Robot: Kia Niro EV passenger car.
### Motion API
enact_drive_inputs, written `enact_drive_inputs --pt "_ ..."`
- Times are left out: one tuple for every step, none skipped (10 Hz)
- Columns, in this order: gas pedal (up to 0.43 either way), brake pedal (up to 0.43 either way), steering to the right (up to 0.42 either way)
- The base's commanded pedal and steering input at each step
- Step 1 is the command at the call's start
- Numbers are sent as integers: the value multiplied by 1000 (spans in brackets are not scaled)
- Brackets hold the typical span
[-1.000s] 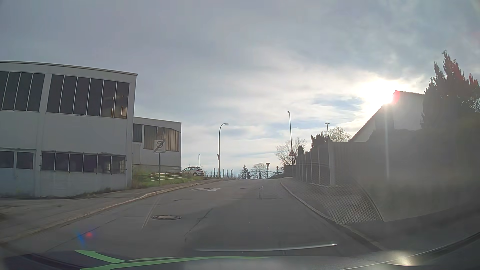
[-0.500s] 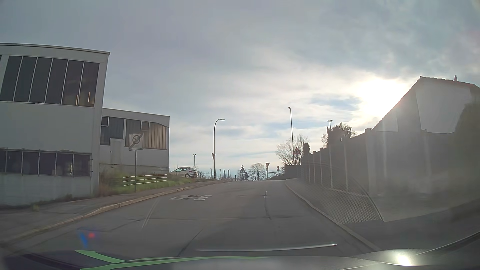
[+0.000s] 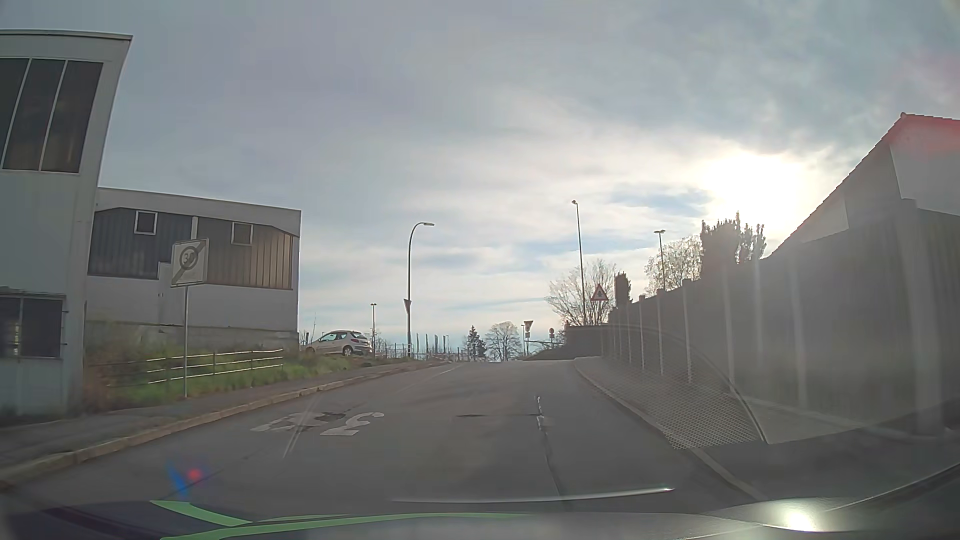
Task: Follow the waypoints while adhering to traffic rules and regulations
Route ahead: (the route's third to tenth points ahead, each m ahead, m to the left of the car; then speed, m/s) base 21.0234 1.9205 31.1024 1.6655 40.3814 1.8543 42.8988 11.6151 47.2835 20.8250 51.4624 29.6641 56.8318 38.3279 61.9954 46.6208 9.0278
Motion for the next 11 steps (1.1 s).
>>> enact_drive_inputs --pt "260 0 26" --pt "209 0 26" --pt "209 0 28" --pt "209 0 29" --pt "209 0 29" --pt "177 0 29" --pt "169 0 29" --pt "169 0 29" --pt "157 0 28" --pt "67 0 26" --pt "28 0 24"
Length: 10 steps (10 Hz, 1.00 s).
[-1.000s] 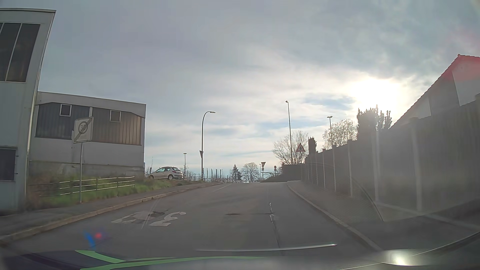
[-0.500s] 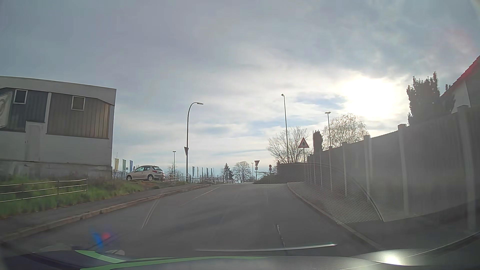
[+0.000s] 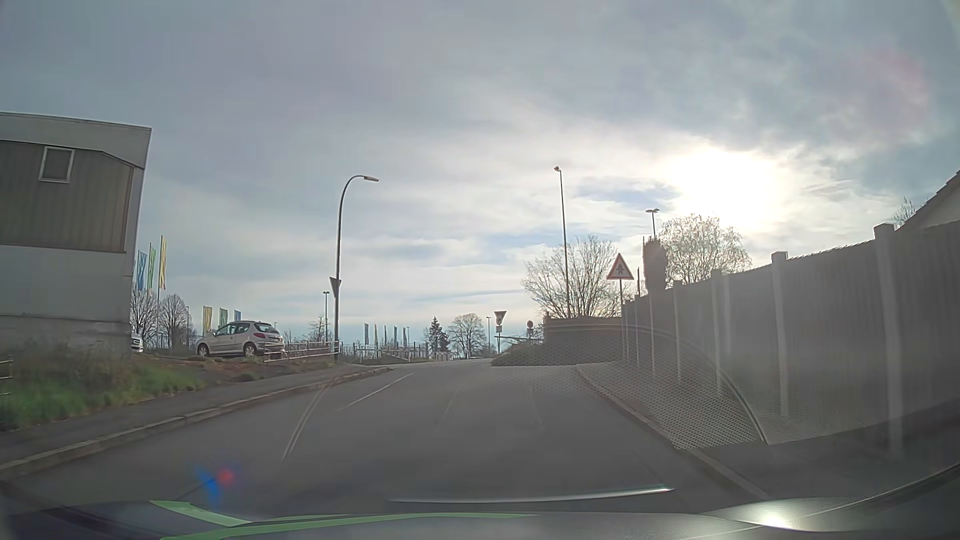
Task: Follow the waypoints while adhering to traffic rules and regulations
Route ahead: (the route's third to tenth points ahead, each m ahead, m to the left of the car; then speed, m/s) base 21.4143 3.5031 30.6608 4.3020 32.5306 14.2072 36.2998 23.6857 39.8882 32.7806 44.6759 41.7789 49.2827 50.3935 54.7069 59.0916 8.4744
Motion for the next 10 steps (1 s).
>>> enact_drive_inputs --pt "0 0 22" --pt "0 0 22" --pt "0 0 22" --pt "0 0 22" --pt "0 0 22" --pt "0 0 22" --pt "0 0 22" --pt "0 0 22" --pt "0 0 22" --pt "0 0 22"
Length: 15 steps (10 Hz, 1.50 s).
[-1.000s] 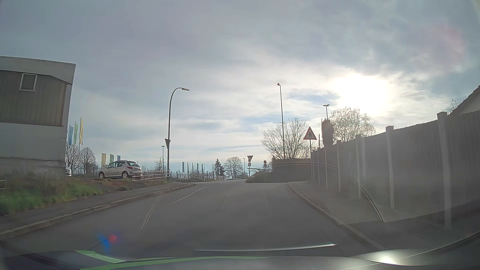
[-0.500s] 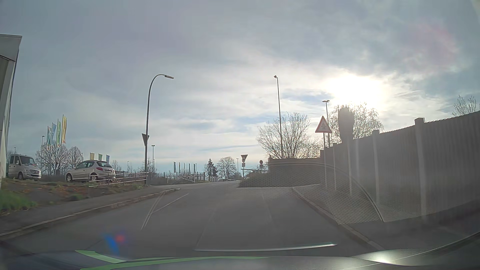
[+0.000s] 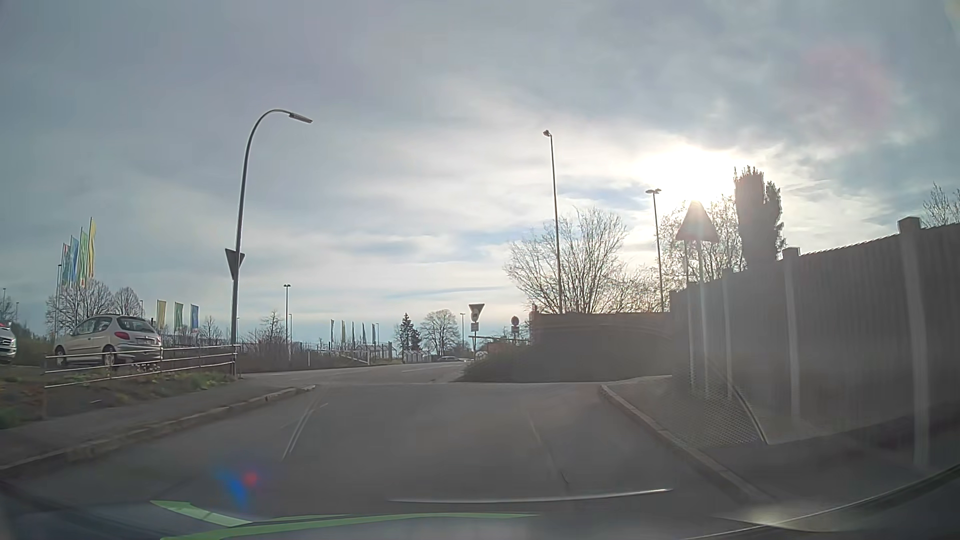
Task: Follow the waypoints while adhering to traffic rules and regulations
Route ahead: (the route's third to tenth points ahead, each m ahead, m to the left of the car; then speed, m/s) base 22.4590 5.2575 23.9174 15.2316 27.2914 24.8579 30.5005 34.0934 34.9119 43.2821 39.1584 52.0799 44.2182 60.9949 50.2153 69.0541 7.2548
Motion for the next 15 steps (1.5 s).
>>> enact_drive_inputs --pt "0 0 21" --pt "0 0 21" --pt "0 6 21" --pt "0 37 20" --pt "0 49 17" --pt "0 67 15" --pt "0 85 13" --pt "0 98 12" --pt "0 104 12" --pt "0 122 10" --pt "0 140 6" --pt "0 152 0" --pt "0 159 -11" --pt "0 165 -21" --pt "0 171 -31"
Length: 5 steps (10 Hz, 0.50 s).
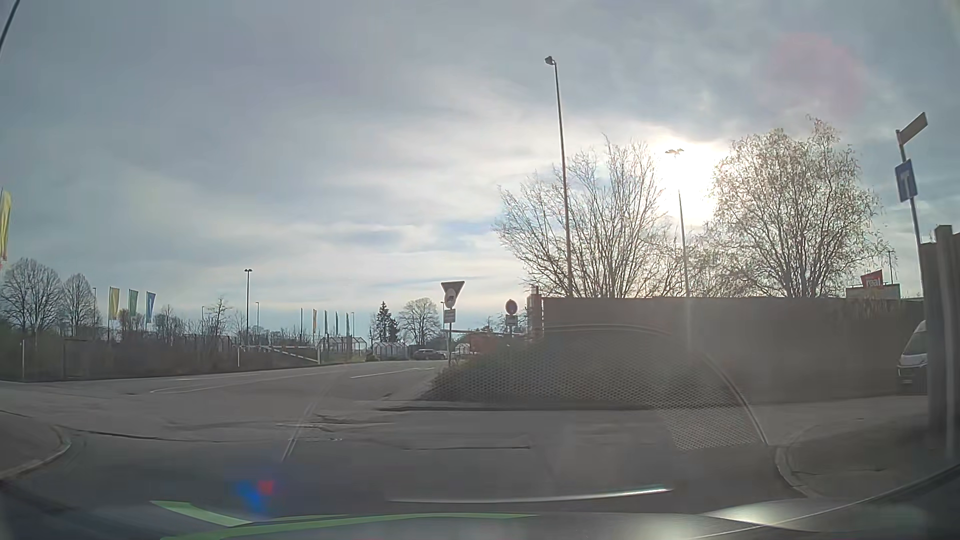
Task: Follow the waypoints while adhering to traffic rules and regulations
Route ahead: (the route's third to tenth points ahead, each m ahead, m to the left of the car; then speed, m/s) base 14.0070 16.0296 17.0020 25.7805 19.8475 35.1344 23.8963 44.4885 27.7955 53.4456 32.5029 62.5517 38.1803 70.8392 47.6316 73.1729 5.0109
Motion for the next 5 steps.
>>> enact_drive_inputs --pt "0 183 -45" --pt "0 201 -63" --pt "0 213 -85" --pt "0 213 -100" --pt "0 213 -122"
